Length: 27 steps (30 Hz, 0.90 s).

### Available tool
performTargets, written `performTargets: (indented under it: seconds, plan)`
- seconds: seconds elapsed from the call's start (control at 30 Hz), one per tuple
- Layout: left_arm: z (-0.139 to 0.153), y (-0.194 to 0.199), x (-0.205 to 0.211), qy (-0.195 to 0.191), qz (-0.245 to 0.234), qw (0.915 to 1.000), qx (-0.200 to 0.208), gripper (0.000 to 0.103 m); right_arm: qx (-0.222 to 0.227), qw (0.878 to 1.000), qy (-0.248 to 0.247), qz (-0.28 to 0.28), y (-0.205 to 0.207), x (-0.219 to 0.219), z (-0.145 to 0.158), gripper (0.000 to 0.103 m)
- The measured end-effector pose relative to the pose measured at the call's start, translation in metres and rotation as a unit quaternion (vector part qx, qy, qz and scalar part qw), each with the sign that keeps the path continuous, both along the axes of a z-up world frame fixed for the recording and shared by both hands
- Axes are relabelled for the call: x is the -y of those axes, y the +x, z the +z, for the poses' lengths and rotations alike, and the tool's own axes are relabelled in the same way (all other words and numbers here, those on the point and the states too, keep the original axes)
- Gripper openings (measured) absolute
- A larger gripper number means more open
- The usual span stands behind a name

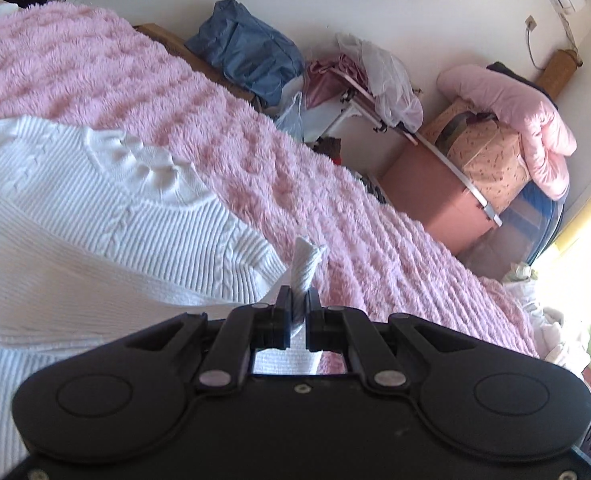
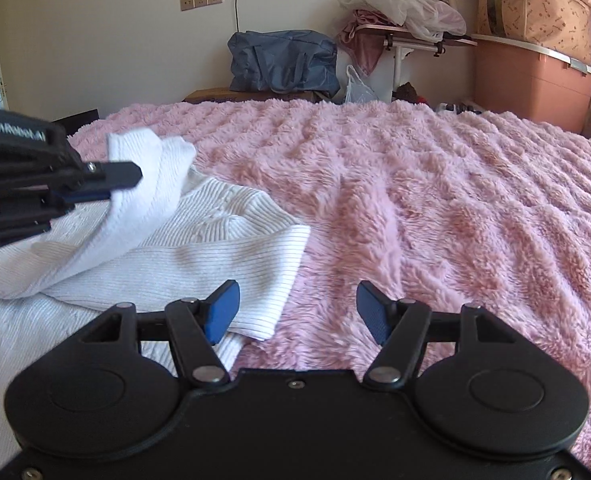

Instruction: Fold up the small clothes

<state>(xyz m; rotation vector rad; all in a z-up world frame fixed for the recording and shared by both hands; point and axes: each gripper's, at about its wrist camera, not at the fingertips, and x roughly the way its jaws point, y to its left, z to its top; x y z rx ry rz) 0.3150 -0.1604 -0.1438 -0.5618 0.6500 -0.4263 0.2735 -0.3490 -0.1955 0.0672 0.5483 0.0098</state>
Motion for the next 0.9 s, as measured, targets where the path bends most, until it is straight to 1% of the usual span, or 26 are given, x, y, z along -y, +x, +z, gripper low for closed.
performTargets:
  seconds: [0.17,0.23,0.3,0.33,0.37,0.4,0.47,0.53,0.63,0.73,0.8,0.87,0.9]
  plan:
    - [-0.025,0.006,0.016,0.025,-0.008,0.9994,-0.023,0.003,0.005,1.000,0.003,-0.010,-0.002,0.013,0.000,0.066]
    - [-0.039,0.014,0.023,0.033,-0.017,0.9987,-0.035,0.004,0.006,1.000,0.003,-0.008,-0.002,0.015,0.002,0.066]
    - [-0.044,0.018,0.025,0.042,-0.024,0.9977,-0.047,0.005,0.006,1.000,0.001,-0.007,-0.001,0.014,0.004,0.066]
    - [-0.045,0.018,0.026,0.044,-0.026,0.9973,-0.053,0.009,0.007,1.000,-0.001,-0.006,0.000,0.013,0.006,0.066]
    - [-0.045,0.018,0.025,0.043,-0.028,0.9971,-0.056,0.019,0.008,1.000,-0.002,-0.005,0.001,0.011,0.008,0.066]
    - [-0.041,0.015,0.023,0.042,-0.025,0.9973,-0.054,0.023,0.010,1.000,-0.003,-0.003,0.001,0.009,0.010,0.066]
    - [-0.032,0.010,0.016,0.040,-0.025,0.9980,-0.043,0.025,0.013,1.000,-0.006,0.002,0.002,0.005,0.015,0.066]
    - [-0.012,0.002,0.003,0.039,-0.026,0.9985,-0.028,0.031,0.012,1.000,-0.008,0.010,0.005,0.000,0.019,0.066]
    - [0.008,-0.004,-0.023,0.064,-0.021,0.9977,-0.007,0.033,0.008,0.999,-0.011,0.033,0.014,-0.008,0.022,0.066]
    - [0.018,-0.003,-0.061,0.101,0.003,0.9949,-0.004,0.033,-0.002,0.997,-0.033,0.065,0.030,-0.020,0.022,0.065]
    - [0.019,-0.002,-0.085,0.121,0.024,0.9923,-0.008,0.033,-0.020,0.995,-0.053,0.085,0.043,-0.030,0.020,0.060]
    - [0.018,-0.002,-0.114,0.138,0.046,0.9892,-0.017,0.033,-0.039,0.992,-0.069,0.097,0.053,-0.038,0.017,0.050]
    - [0.016,-0.002,-0.127,0.144,0.053,0.9879,-0.019,0.033,-0.046,0.991,-0.075,0.103,0.058,-0.041,0.014,0.048]
